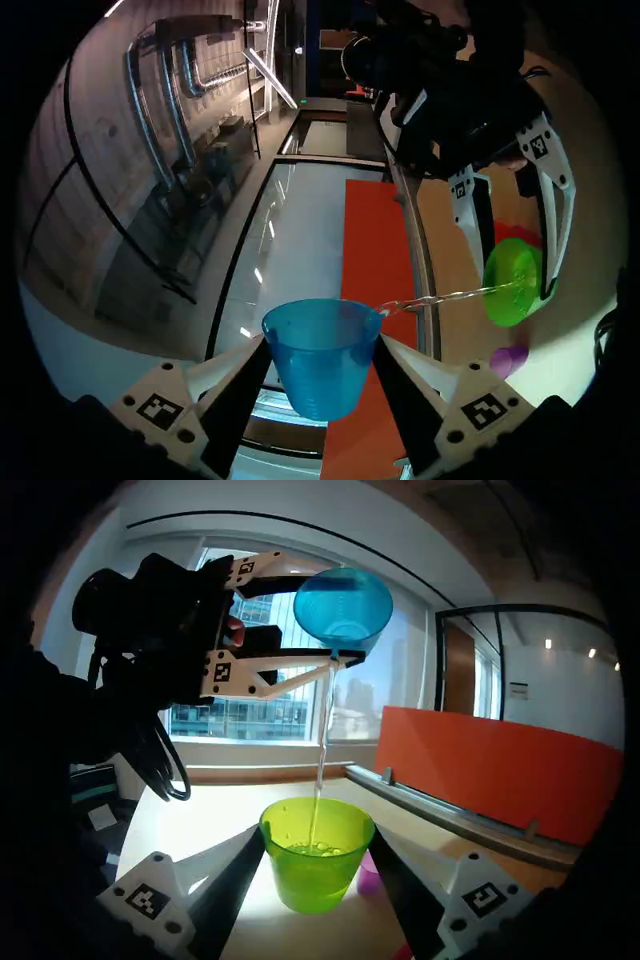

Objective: Pour water

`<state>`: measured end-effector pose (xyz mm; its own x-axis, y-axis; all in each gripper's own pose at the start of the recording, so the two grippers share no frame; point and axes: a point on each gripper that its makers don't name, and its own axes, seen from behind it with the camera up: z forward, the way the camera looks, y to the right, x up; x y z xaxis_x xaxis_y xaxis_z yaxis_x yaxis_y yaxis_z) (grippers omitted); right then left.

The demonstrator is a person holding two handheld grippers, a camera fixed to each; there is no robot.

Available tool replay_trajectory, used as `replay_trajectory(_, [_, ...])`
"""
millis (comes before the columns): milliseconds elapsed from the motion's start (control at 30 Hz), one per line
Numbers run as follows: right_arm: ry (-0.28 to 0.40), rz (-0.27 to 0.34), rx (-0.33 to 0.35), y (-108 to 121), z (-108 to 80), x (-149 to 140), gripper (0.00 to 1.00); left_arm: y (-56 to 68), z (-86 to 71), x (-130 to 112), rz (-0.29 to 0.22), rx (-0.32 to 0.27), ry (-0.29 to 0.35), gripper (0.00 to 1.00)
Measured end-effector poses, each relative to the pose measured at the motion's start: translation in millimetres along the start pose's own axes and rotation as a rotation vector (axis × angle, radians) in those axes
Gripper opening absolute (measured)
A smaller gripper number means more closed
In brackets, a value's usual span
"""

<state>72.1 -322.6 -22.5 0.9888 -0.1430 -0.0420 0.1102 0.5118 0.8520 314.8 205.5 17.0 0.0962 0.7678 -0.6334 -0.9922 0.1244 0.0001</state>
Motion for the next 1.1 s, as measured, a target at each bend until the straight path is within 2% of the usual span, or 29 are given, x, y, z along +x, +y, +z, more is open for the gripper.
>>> replay_trajectory(367, [-0.001, 0.001, -0.002, 0, 0.6, -1, 0.91, -9.1, -1.0, 4, 0.045, 0.008, 0.007, 0.84])
replay_trajectory(667, [0.0, 0.001, -0.003, 1, 0.2, 1, 0.91, -4.0, -6.1, 9, 0.076, 0.011, 0.004, 0.84])
replay_trajectory(1100, [0.002, 0.002, -0.004, 3, -0.8, 1, 0.91, -6.8, -6.9, 14, 0.142, 0.016, 0.007, 0.84])
